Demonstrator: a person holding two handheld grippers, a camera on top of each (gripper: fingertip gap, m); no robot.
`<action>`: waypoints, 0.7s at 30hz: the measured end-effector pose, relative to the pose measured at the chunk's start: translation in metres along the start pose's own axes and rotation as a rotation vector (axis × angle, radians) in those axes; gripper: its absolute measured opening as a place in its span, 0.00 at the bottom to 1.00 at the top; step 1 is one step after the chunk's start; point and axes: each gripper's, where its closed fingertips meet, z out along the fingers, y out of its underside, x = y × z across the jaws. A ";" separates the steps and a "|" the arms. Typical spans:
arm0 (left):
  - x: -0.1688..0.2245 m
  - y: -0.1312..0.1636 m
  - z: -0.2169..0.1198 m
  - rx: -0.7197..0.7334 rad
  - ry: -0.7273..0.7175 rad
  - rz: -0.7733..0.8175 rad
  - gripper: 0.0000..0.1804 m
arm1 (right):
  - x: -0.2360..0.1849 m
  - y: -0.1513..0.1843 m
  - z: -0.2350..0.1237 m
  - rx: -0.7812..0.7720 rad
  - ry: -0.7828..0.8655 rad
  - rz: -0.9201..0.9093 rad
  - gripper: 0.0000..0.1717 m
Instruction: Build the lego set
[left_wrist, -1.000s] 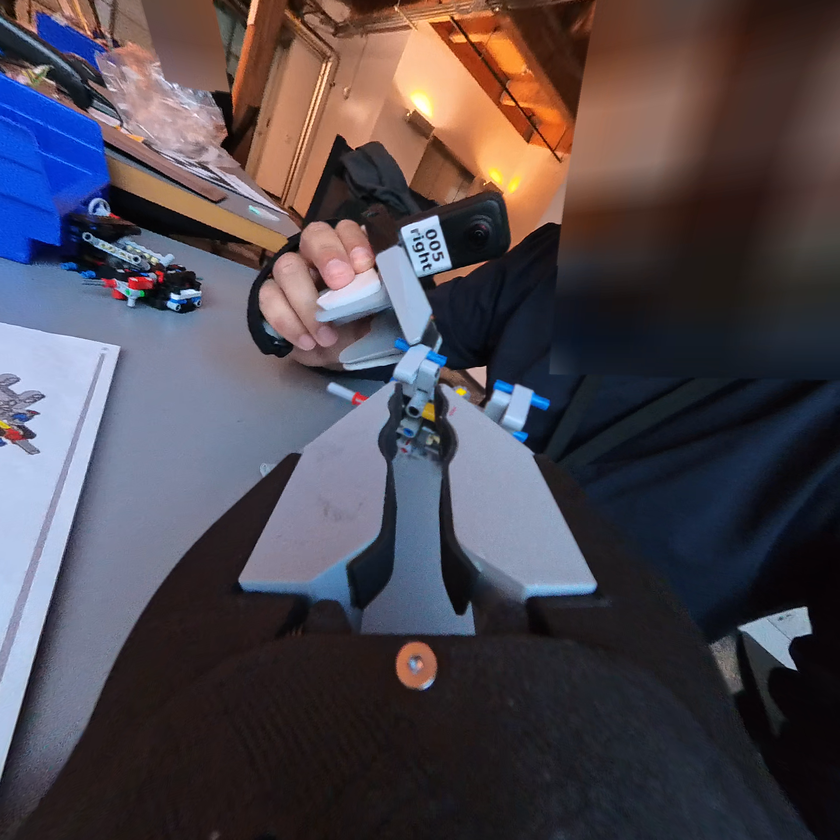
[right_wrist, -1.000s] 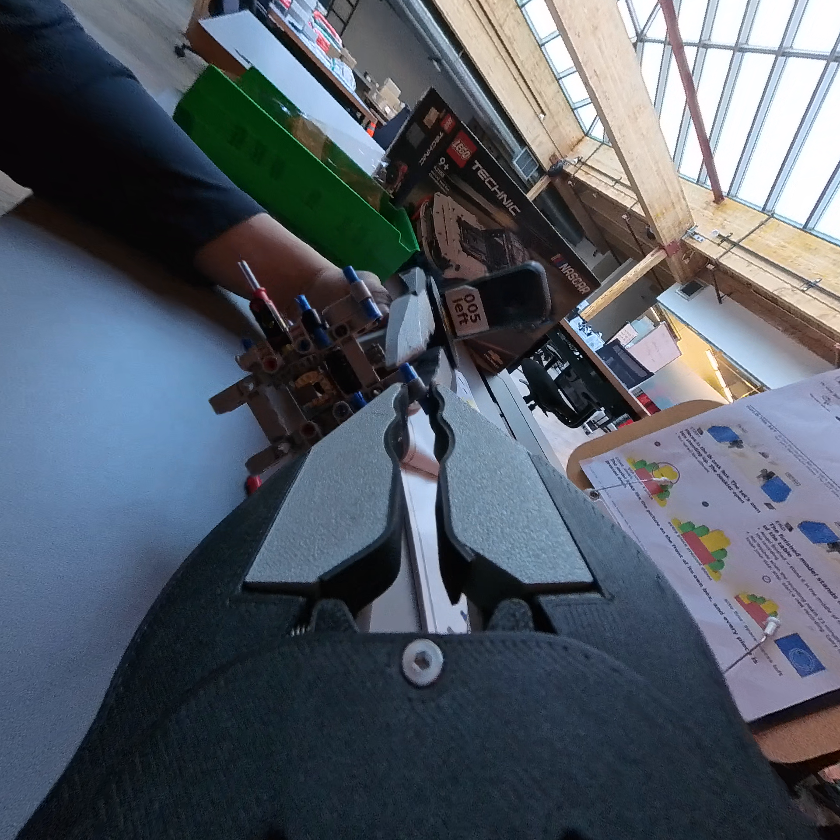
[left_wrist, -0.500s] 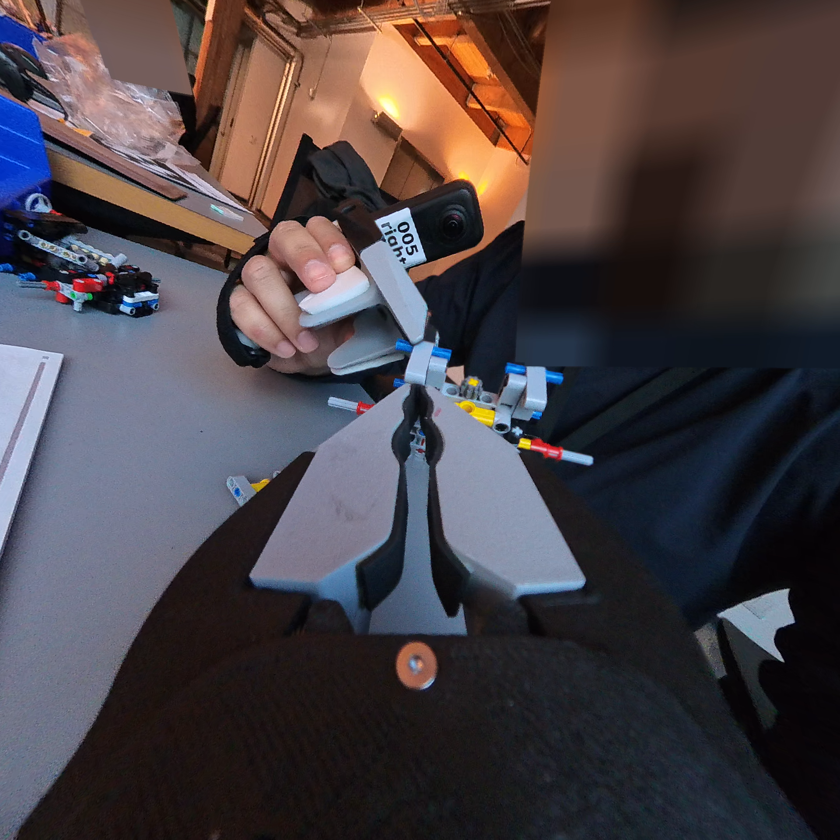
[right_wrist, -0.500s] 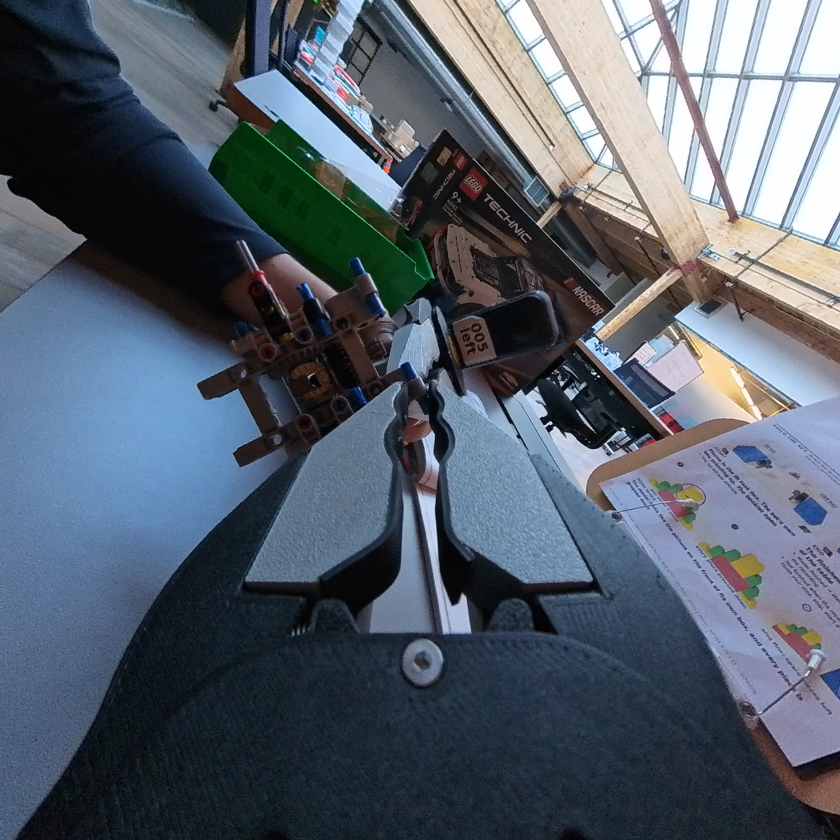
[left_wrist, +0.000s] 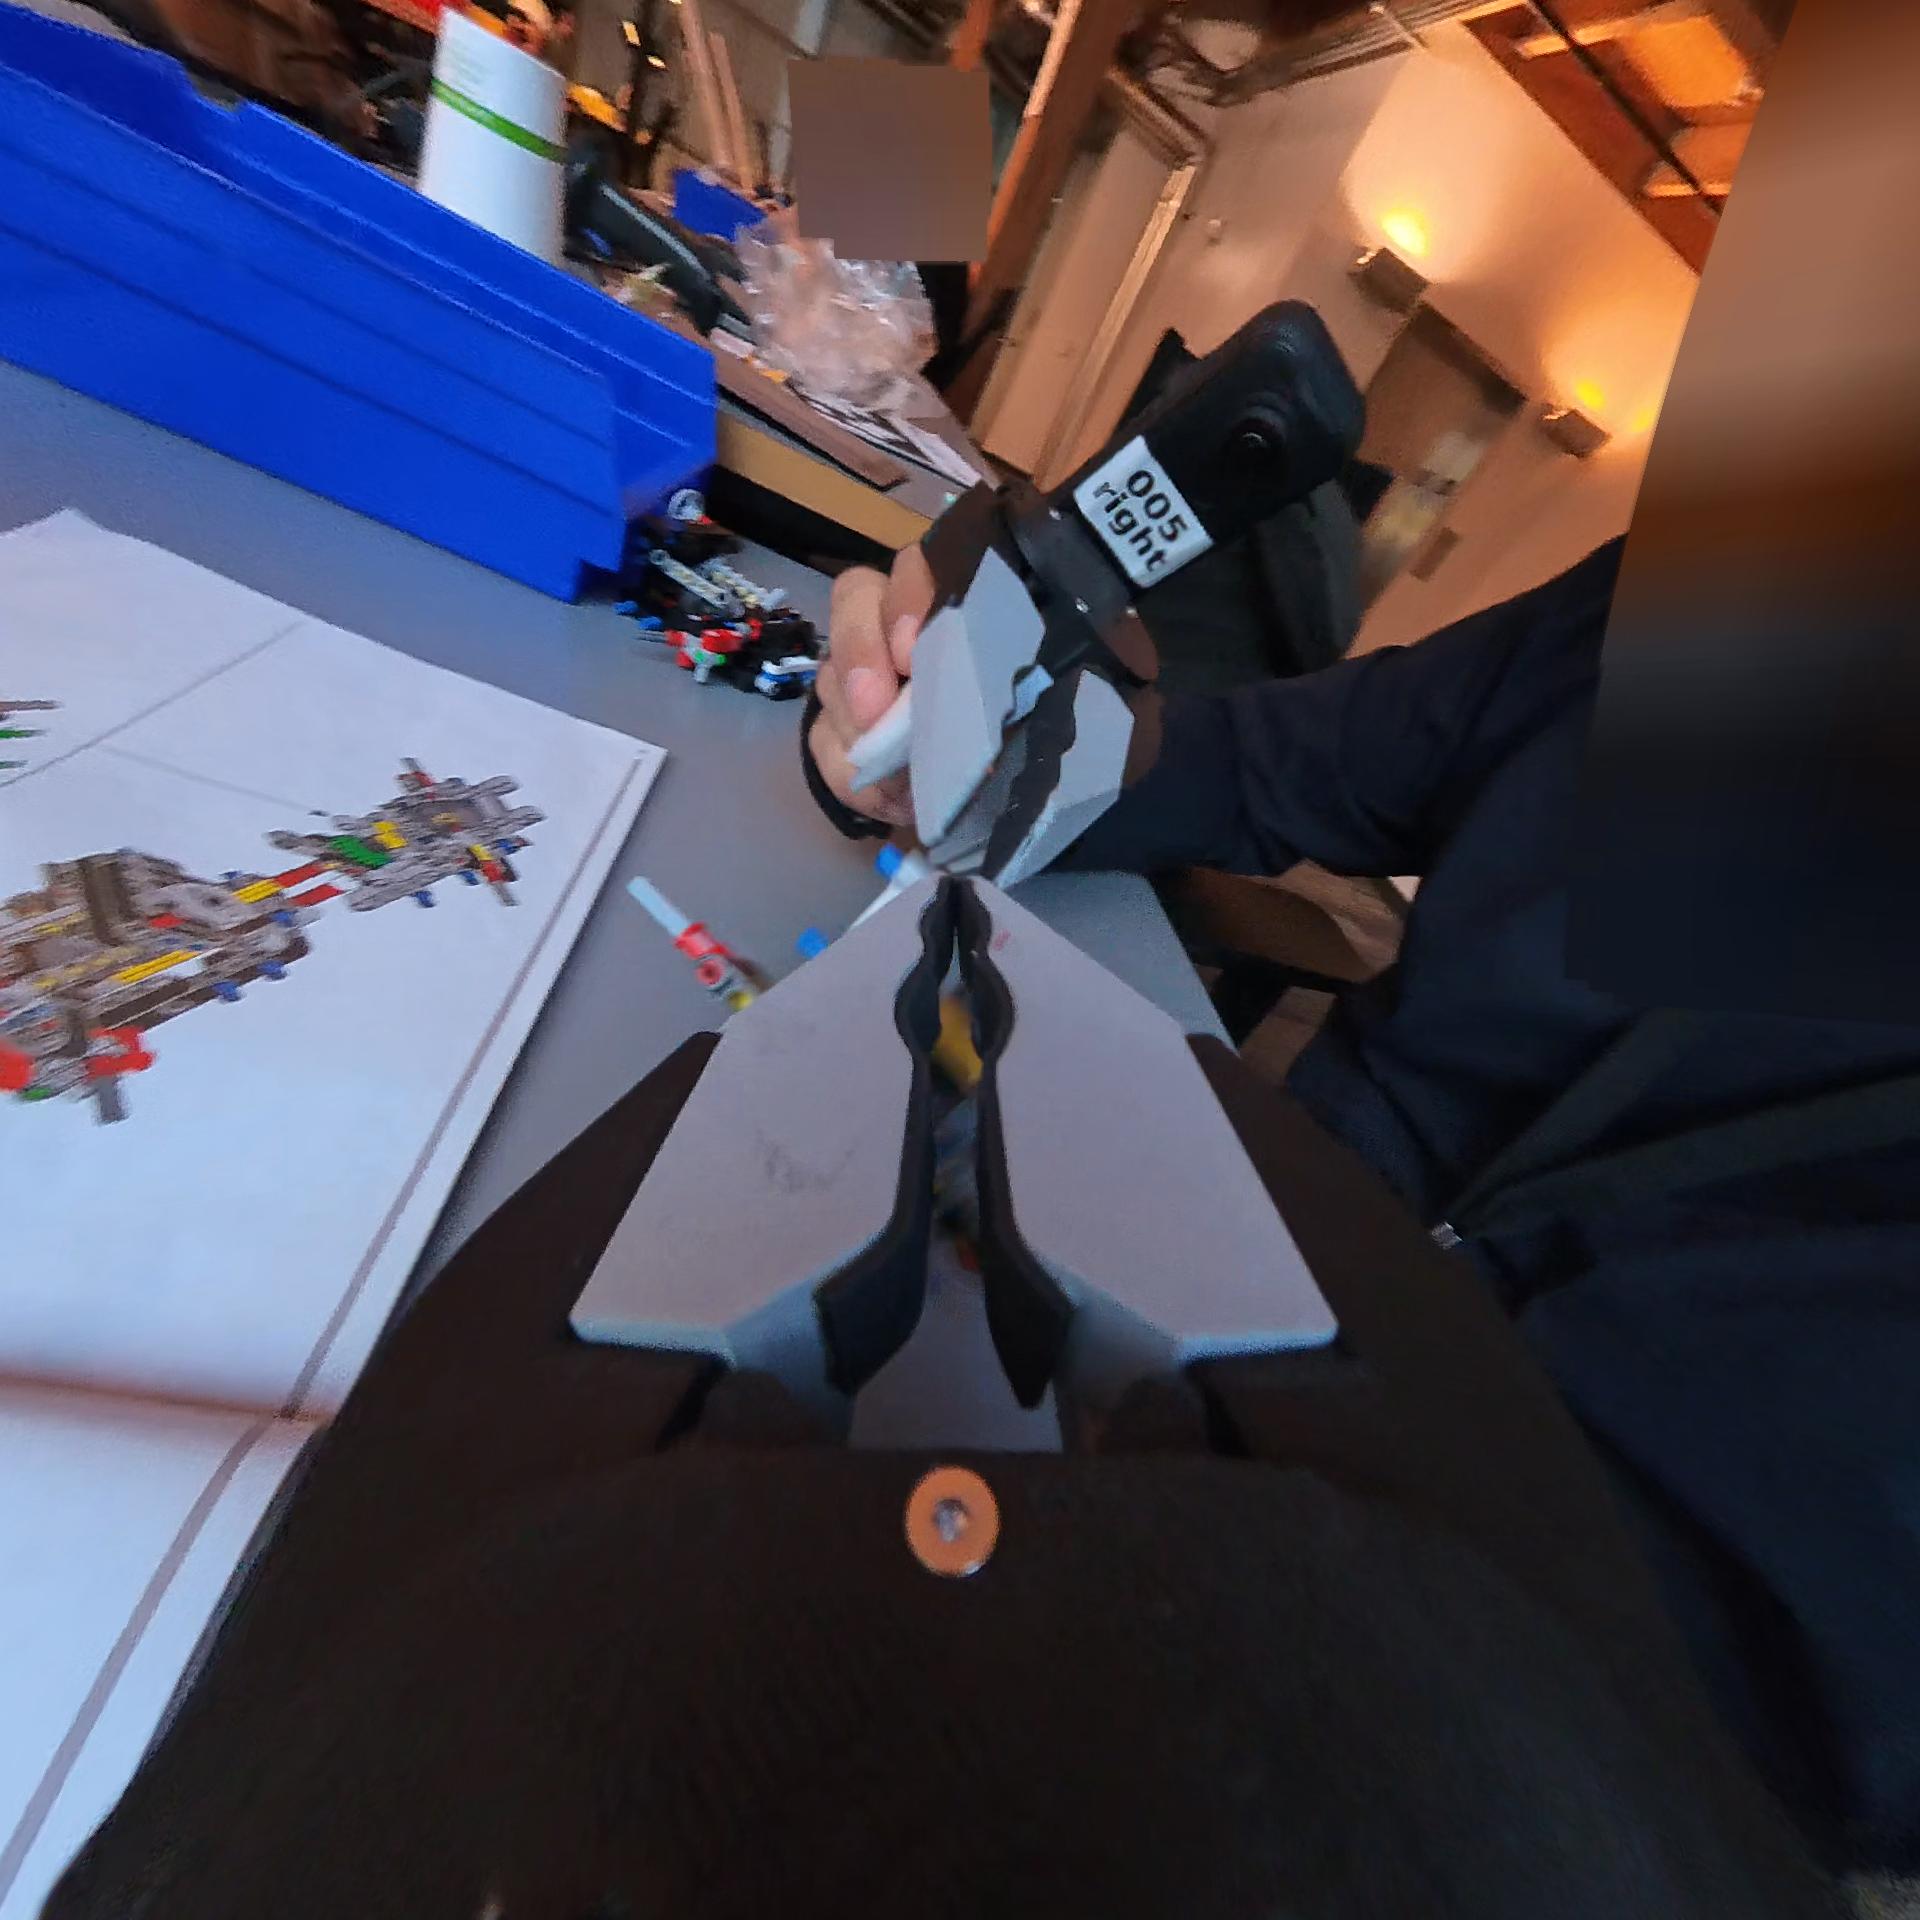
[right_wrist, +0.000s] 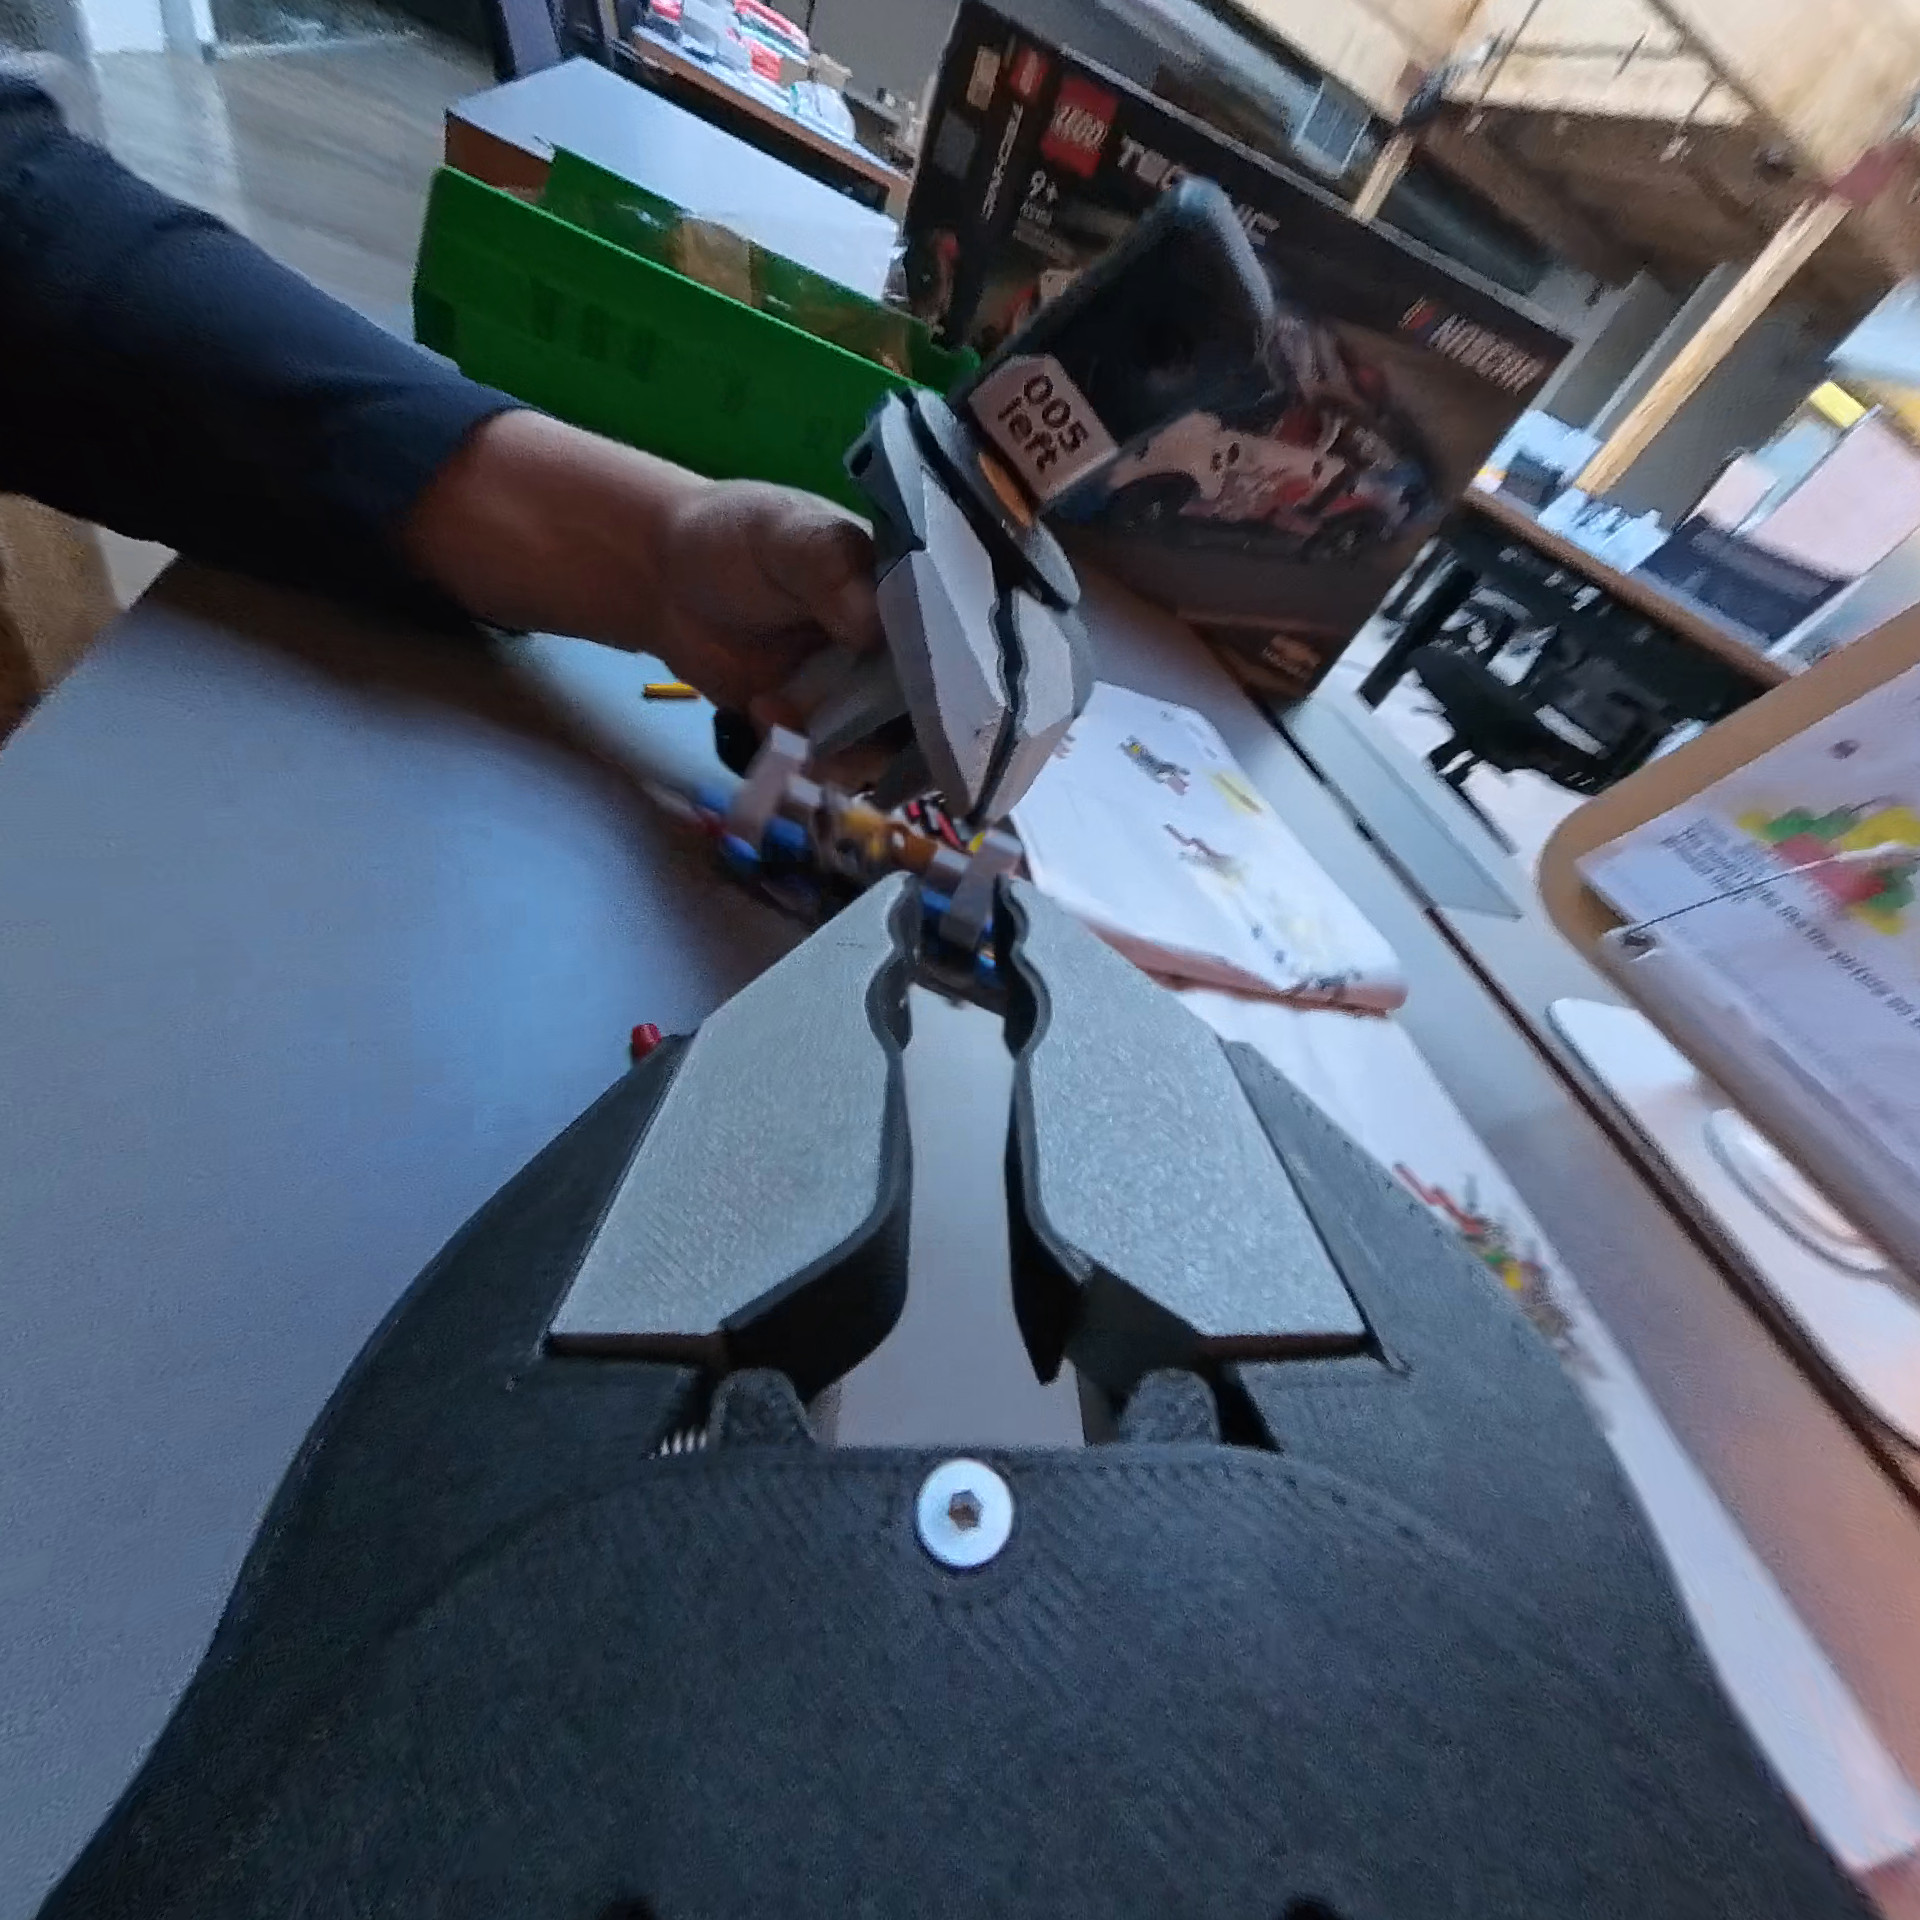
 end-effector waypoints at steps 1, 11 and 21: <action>-0.001 -0.001 -0.002 0.003 -0.019 0.004 0.00 | 0.000 0.002 0.001 -0.003 -0.019 0.043 0.04; -0.041 0.030 -0.024 -0.173 -0.275 0.035 0.00 | 0.015 0.051 0.013 -0.204 -0.005 0.252 0.03; -0.054 0.044 0.000 -0.514 -0.391 0.246 0.10 | 0.027 0.070 0.000 -0.341 0.029 0.238 0.04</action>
